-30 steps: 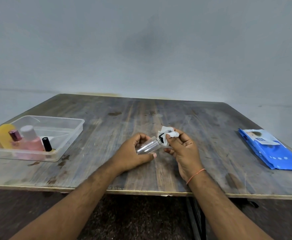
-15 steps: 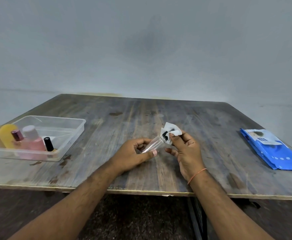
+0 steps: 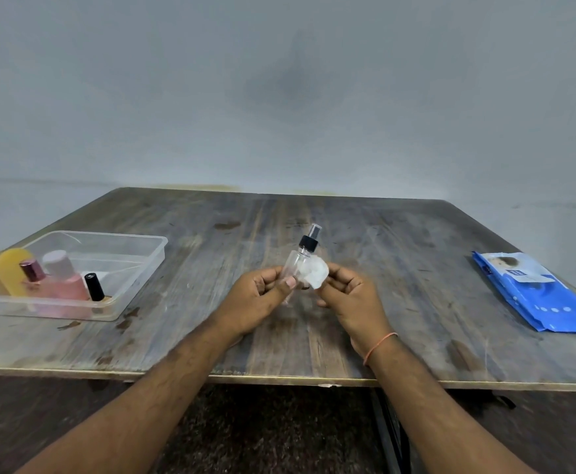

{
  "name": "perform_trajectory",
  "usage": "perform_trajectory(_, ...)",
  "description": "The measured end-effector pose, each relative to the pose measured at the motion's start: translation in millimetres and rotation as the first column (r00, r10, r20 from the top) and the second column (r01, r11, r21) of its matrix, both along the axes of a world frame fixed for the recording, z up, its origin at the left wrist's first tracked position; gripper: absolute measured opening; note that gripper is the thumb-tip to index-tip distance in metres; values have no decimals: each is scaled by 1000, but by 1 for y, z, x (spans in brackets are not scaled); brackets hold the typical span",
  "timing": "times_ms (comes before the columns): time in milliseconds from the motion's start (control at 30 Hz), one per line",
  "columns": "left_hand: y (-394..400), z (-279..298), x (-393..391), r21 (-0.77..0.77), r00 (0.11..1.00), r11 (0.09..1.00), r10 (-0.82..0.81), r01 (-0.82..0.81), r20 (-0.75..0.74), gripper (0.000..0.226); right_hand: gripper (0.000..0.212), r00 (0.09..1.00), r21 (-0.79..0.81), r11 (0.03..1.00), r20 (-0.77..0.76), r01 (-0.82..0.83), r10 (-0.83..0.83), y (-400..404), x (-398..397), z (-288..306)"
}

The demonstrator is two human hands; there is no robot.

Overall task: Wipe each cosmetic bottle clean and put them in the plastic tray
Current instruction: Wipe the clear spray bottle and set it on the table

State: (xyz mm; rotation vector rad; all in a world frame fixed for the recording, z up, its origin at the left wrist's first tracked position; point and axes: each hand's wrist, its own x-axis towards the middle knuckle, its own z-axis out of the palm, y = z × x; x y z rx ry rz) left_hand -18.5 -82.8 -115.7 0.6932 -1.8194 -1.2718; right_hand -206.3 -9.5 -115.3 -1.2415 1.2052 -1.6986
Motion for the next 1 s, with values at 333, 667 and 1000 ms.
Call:
perform_trajectory(333,-6,-4,-3,51,995,997,53,-58,87,59,51,938,-38,996,-340,-84,66,0,7,-5)
perform_trajectory(667,-6,-5,-3,91,995,993,73,-79,64,64,53,679,-305,949,-679,83,-278,7,16,-6)
perform_trajectory(1000,-3,-4,-5,-60,980,997,-25,37,196,39,57,776,-211,974,-600,82,-195,7,15,-1)
